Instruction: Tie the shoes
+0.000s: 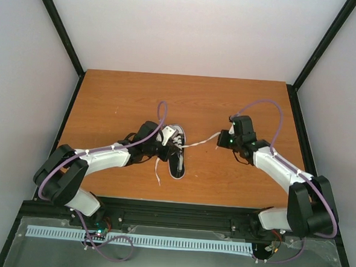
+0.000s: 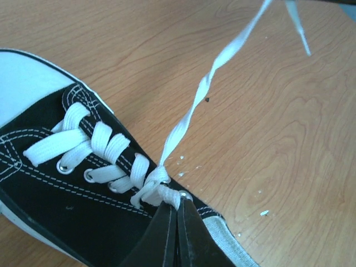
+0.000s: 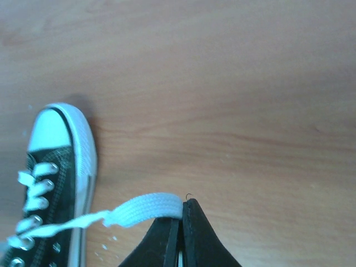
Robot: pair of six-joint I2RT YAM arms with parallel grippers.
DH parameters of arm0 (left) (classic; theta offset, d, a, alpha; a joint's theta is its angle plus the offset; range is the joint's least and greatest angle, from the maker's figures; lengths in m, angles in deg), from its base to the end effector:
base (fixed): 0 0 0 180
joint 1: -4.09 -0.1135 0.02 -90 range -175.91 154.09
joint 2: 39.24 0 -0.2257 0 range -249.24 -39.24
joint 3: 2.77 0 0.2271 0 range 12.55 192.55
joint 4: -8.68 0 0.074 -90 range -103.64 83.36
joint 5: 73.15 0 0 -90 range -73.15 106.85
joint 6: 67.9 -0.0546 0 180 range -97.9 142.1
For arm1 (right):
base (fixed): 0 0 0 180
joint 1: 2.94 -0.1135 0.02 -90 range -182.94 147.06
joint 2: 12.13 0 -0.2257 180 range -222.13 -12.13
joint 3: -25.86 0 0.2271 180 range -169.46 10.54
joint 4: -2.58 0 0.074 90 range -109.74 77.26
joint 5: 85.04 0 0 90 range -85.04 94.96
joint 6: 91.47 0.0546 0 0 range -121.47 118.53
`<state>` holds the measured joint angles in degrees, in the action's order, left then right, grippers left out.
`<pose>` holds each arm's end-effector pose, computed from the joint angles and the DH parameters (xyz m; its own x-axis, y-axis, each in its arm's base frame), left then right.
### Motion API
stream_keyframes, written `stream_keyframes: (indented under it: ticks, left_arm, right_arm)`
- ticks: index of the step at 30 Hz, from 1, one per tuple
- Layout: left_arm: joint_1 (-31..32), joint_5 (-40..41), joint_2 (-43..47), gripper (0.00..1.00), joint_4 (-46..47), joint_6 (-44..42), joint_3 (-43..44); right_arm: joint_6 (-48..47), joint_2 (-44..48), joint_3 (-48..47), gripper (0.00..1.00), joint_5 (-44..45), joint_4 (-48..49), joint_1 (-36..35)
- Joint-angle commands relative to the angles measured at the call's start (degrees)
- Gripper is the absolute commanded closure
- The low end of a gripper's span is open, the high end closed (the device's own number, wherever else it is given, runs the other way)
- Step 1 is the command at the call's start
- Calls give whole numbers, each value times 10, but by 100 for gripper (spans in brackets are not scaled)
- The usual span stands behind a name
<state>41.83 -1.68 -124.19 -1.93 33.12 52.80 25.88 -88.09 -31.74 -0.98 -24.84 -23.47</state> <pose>0.2222 -0.1939 0.1461 -0.6466 0.2713 -0.7130 0.6615 0.6649 -0.3469 0.2511 0.1001 0.1690 -0.7874 0.1931 -0.5854 -0.0615 0.9203 0.3863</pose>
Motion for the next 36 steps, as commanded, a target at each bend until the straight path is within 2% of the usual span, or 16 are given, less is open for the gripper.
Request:
stream_keyframes:
  ticks: [1, 6, 8, 11, 12, 14, 15, 17, 20, 22, 26, 29, 36]
  left_arm:
    - [3, -19, -1, 99, 15, 2, 26]
    - [2, -8, -1, 99, 19, 9, 21]
    - [3, -4, 6, 99, 24, 13, 14]
    - [2, 1, 19, 99, 29, 18, 4]
    - [2, 2, 23, 99, 31, 20, 0]
    - [2, 2, 27, 99, 34, 25, -4]
    - [2, 2, 28, 99, 35, 28, -4]
    - [2, 0, 27, 99, 37, 33, -4]
    - [2, -3, 27, 99, 35, 43, -1]
    - [2, -7, 26, 99, 32, 51, 1]
    - [2, -13, 13, 99, 3, 68, 24]
    - [2, -11, 0, 99, -28, 86, 47]
    - [2, -25, -15, 99, -55, 117, 74]
  right_arm:
    - [5, -52, -67, 97, -51, 17, 2]
    - [9, -156, -207, 97, -92, 2, -58]
    - [5, -178, -260, 97, -134, -10, -88]
    - [20, -175, -278, 95, -209, 22, -103]
    - [21, -173, -279, 84, -223, 19, -103]
    - [9, -164, -272, 48, -218, 1, -103]
    - [1, -157, -261, 35, -199, -9, -102]
    - [0, -138, -219, 25, -188, -1, -79]
    - [3, -100, -128, 20, -229, 57, -38]
    - [-26, -72, -87, 19, -228, 73, -35]
    - [-80, -49, -43, 20, -272, 87, -34]
    - [-122, -30, 3, 24, -320, 127, -46]
    - [-142, -3, 106, 26, -291, 301, -107]
